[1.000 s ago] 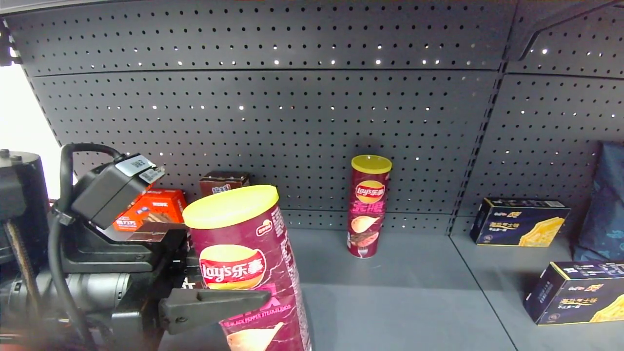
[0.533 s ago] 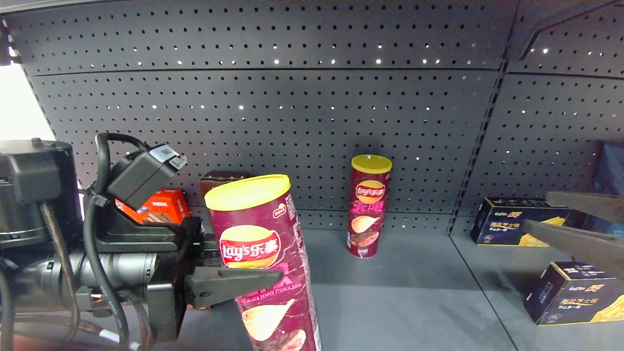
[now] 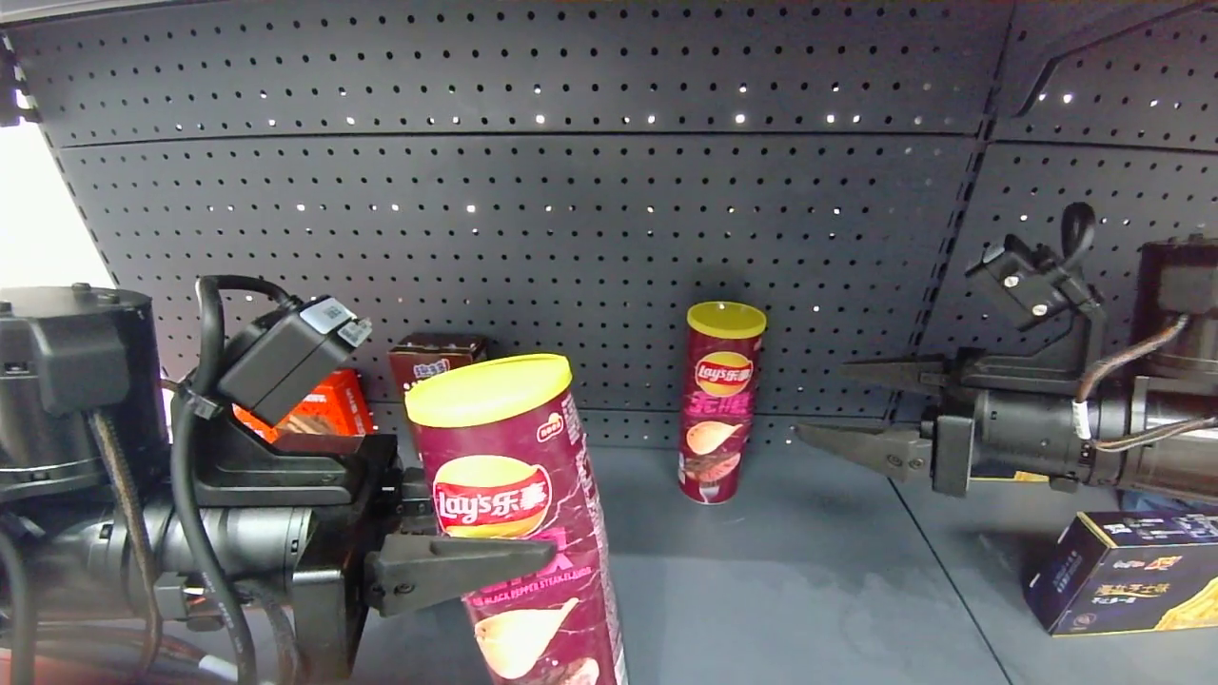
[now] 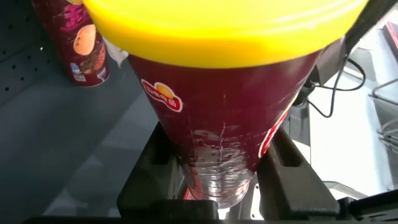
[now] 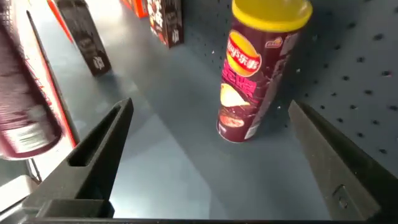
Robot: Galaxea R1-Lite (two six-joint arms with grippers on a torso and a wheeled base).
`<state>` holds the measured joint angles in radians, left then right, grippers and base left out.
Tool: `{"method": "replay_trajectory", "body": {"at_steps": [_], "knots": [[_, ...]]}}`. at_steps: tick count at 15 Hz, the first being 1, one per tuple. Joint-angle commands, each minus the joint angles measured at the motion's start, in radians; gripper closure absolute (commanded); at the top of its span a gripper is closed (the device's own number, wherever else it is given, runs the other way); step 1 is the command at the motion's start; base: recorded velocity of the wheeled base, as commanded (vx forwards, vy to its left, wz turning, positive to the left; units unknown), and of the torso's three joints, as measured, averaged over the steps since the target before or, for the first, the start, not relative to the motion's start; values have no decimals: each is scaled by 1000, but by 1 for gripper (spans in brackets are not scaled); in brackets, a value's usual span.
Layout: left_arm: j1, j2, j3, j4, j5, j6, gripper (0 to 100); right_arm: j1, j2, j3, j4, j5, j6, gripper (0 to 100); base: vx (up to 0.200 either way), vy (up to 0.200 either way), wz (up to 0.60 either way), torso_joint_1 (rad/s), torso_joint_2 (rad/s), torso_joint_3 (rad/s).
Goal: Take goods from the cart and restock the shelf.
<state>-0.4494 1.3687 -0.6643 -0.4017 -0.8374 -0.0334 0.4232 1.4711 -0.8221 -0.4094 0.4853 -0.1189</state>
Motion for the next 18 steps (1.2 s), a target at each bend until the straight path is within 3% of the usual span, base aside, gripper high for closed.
{"method": "replay_trajectory", "body": {"at_steps": [1, 3, 8, 18], "knots": [[0, -2, 2, 0, 0, 0, 100, -23, 58, 0, -28, 50, -5, 0, 0, 0, 0, 0, 0, 0], [-2, -5, 0, 0, 0, 1, 100, -64, 77, 5, -63, 136, -27, 0, 0, 0, 0, 0, 0, 0], [-3, -7, 14, 0, -2, 1, 100, -86, 127, -3, -112, 211, -45, 0, 0, 0, 0, 0, 0, 0], [-9, -8, 11, 0, -25, 1, 100, -104, 361, -164, -180, 245, -45, 0, 0, 0, 0, 0, 0, 0]]}}
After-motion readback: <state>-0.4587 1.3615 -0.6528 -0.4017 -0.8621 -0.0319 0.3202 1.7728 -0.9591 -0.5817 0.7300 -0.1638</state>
